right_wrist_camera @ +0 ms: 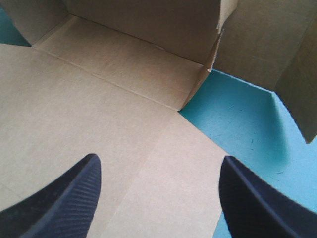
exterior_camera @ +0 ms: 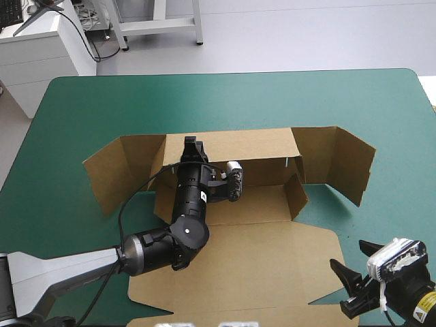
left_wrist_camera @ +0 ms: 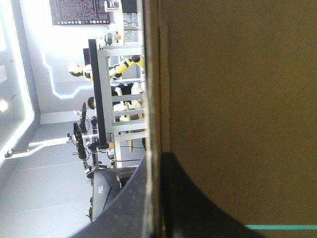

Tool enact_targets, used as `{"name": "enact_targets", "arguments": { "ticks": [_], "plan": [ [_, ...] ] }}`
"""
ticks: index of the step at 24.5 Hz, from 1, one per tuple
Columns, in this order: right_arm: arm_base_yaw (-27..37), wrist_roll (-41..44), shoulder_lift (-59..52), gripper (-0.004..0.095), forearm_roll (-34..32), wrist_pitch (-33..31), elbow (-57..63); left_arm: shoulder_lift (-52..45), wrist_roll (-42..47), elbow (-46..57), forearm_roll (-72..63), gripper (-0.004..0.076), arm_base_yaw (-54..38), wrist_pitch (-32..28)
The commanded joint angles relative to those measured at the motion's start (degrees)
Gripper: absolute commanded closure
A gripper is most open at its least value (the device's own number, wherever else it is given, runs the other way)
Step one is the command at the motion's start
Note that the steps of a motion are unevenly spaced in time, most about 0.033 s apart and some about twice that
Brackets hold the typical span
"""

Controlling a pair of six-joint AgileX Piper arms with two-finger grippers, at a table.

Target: Fold the box

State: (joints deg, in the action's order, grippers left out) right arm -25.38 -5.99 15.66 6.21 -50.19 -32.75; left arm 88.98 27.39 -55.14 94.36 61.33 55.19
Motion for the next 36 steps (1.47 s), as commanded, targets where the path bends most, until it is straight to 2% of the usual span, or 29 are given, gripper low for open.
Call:
{"name": "enact_targets", "arguments": {
  "ticks": [1,7,10,14,20,21,23,24,28,29,32,36],
  "plan": [
    [0.25,5.15,0.65,0.0273,-4.27,7.25,-1.49,-2.64,0.90,-1.32,3.29,0.0732,0.54,3.04],
    [0.25,22.69,6.93,0.0258,-16.32,8.90,-2.45,-2.86,0.54,-1.32,3.29,0.0732,1.99,4.60],
    [0.25,33.77,16.05,0.0218,-23.21,8.91,-7.65,-2.86,0.28,-1.32,3.29,0.0732,2.23,4.32],
    [0.25,36.09,26.65,0.0218,-29.10,7.40,-16.92,-3.10,-0.73,-1.32,3.29,0.0732,2.23,4.43],
    [2.60,34.11,40.03,0.0218,-31.46,-1.98,-32.94,-3.10,-1.91,-1.32,3.29,0.0732,2.23,5.53],
    [4.15,32.51,41.92,0.0218,-30.38,-2.47,-35.01,-3.10,-1.91,-1.32,3.29,0.0732,2.23,5.53],
    [11.00,24.01,46.66,0.0218,-20.85,-1.06,-39.84,-3.10,-1.91,-1.32,3.29,0.0732,2.37,5.79],
    [16.59,15.88,49.84,0.0218,-11.01,-0.78,-43.19,-3.18,-1.91,-1.32,3.29,0.0732,2.48,5.92],
    [25.09,3.97,56.40,0.0218,5.01,-2.76,-49.46,-3.18,-1.91,-1.32,3.29,0.0732,2.48,5.92],
    [28.45,0.48,61.05,0.0218,10.80,-5.56,-53.46,-3.18,-1.91,-1.32,3.29,0.0732,2.48,5.80],
    [32.56,-2.83,73.54,0.0219,15.69,-14.94,-66.08,-3.18,-2.04,-1.32,3.29,0.0732,2.48,5.59],
    [33.57,-2.34,87.21,0.0219,17.75,-21.54,-81.64,-3.18,-2.04,-1.32,3.29,0.0732,2.48,5.31]
  ]
}}
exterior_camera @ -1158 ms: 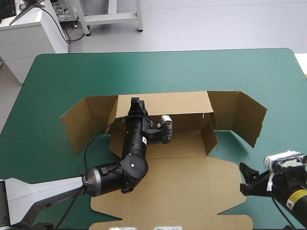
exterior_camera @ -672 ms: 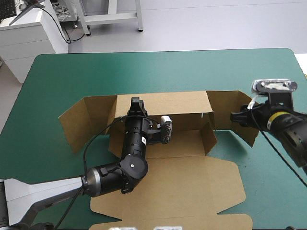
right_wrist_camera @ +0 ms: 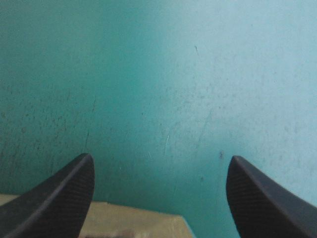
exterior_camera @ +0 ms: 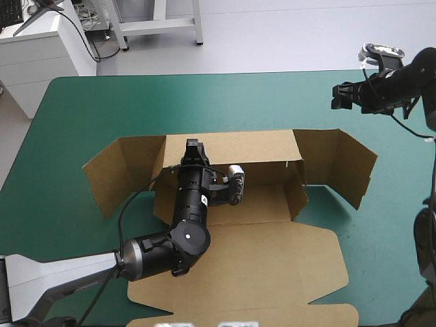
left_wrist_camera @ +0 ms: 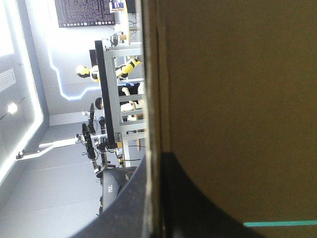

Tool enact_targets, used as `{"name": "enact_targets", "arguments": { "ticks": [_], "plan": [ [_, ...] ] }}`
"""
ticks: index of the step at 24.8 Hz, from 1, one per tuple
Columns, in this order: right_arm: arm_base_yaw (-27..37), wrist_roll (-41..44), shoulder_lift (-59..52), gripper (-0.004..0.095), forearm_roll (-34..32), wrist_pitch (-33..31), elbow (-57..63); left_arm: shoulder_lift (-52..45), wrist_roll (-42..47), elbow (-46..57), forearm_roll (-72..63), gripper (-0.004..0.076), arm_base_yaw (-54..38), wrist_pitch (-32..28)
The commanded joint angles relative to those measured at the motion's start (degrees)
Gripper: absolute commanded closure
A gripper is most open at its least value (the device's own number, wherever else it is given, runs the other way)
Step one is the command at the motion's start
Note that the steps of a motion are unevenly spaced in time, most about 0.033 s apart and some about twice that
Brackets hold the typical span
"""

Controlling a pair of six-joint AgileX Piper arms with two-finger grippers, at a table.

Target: Fold the box

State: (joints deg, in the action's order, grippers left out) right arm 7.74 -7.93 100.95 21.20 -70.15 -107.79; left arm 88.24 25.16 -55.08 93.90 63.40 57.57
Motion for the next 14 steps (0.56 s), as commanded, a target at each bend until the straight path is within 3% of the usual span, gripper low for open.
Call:
{"name": "enact_targets", "arguments": {
  "ticks": [1,2,14],
  "plan": [
    [0.45,-0.15,3.38,0.0219,3.85,-1.57,-7.57,-2.44,0.18,-1.38,3.75,0.0732,0.41,2.93],
    [0.45,-0.28,5.01,0.0219,6.36,-1.57,-7.72,-2.44,0.18,-1.38,3.75,0.0732,0.41,2.93],
    [0.45,-6.17,-2.17,0.0219,5.81,-1.57,8.43,-2.44,0.18,-1.38,3.75,0.0732,0.41,2.92]
  ]
}}
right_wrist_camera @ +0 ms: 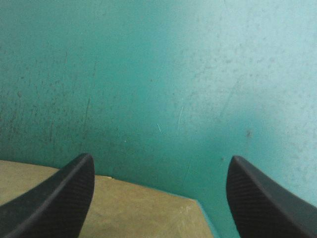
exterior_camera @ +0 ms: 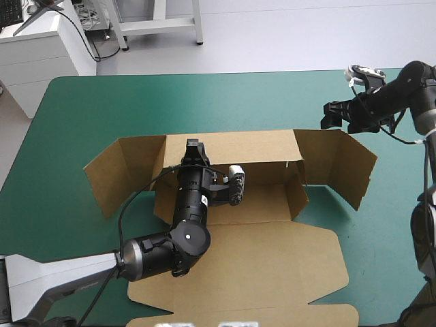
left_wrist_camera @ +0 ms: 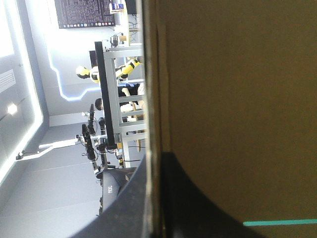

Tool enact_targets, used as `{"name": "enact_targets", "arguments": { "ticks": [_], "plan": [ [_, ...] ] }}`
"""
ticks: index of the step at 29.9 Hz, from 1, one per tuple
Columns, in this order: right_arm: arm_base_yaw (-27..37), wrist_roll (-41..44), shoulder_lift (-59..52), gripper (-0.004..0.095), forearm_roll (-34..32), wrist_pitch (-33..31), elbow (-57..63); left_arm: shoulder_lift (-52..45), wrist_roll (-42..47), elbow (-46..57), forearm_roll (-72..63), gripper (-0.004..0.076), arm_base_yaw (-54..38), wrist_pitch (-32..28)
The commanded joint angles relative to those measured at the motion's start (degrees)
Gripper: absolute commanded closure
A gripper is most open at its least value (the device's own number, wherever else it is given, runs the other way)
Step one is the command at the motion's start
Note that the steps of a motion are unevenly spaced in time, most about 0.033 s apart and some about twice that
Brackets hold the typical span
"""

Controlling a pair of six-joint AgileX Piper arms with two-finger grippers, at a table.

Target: Fold the box

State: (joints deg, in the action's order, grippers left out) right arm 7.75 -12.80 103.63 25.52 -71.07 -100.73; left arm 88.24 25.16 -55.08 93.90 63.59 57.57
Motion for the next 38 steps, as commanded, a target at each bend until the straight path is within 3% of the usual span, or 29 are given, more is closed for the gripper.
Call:
{"name": "enact_targets", "arguments": {
  "ticks": [1,17,23,31,38],
  "plan": [
    [0.44,-1.45,-5.46,0.0219,1.35,-0.65,2.25,-2.44,0.18,-1.38,3.75,0.0732,0.22,2.92],
    [0.44,-5.57,-16.22,0.0220,0.68,-0.33,18.43,-2.44,0.18,-1.38,3.75,0.0732,0.22,3.51],
    [0.44,-10.30,-22.05,0.0220,6.59,6.48,28.70,-2.44,0.18,-1.38,3.75,0.0732,0.22,3.47],
    [0.44,-33.11,-27.71,0.0220,17.00,9.73,40.85,-2.44,0.41,-1.38,3.75,0.0732,0.22,3.47],
    [0.33,-45.42,-28.51,0.0220,26.84,11.97,45.75,-2.44,0.41,-1.38,3.75,0.0732,0.22,3.47]
  ]
}}
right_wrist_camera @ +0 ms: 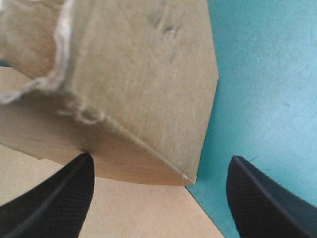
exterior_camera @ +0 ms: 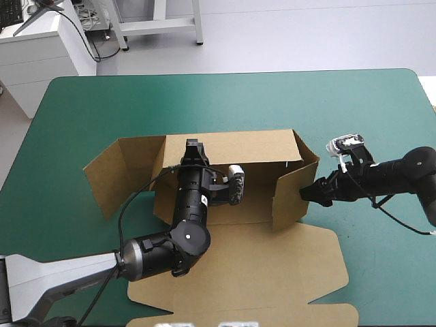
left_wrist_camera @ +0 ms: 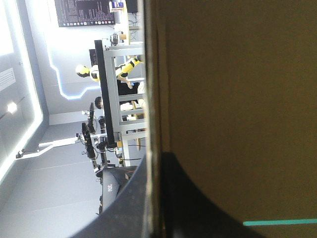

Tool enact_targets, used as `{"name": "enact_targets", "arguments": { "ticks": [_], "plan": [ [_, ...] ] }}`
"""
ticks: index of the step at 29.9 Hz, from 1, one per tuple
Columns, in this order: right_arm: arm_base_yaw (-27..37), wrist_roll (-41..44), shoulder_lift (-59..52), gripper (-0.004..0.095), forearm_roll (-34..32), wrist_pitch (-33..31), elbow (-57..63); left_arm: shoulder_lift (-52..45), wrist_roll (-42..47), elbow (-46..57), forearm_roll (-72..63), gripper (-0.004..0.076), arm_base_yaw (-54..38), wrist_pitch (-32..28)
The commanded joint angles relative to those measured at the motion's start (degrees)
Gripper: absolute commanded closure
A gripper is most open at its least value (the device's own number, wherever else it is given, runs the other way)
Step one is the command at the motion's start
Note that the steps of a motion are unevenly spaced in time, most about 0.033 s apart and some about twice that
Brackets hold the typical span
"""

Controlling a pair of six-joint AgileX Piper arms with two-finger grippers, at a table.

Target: Fold the box

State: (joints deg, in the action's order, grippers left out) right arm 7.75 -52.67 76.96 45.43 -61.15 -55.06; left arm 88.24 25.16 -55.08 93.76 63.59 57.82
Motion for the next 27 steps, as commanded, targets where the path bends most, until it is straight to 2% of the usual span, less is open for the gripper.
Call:
{"name": "enact_targets", "arguments": {
  "ticks": [1,5,9,22,25,27],
  "plan": [
    [0.22,-6.99,-1.84,0.0220,8.41,3.65,0.86,-2.44,0.41,-1.38,3.89,0.0732,0.22,3.22],
    [-1.35,-12.72,-1.84,0.0220,12.71,7.54,3.45,-2.44,0.41,-1.38,3.89,0.0732,0.22,3.22],
    [-5.47,-14.02,-2.23,0.0226,13.26,11.98,6.41,-2.44,0.41,-1.38,3.89,0.0732,0.22,3.22],
    [-22.58,-14.22,-10.75,0.0281,15.33,45.66,16.36,-2.44,0.41,-1.38,3.89,0.0732,0.22,3.22],
    [-25.24,-14.22,-11.83,0.0362,16.99,50.73,17.89,-2.44,0.41,-1.38,3.89,0.0732,0.22,3.22],
    [-26.60,-14.22,-12.16,0.0497,18.04,52.43,18.55,-2.44,0.41,-1.38,3.89,0.0732,0.22,3.22]
  ]
}}
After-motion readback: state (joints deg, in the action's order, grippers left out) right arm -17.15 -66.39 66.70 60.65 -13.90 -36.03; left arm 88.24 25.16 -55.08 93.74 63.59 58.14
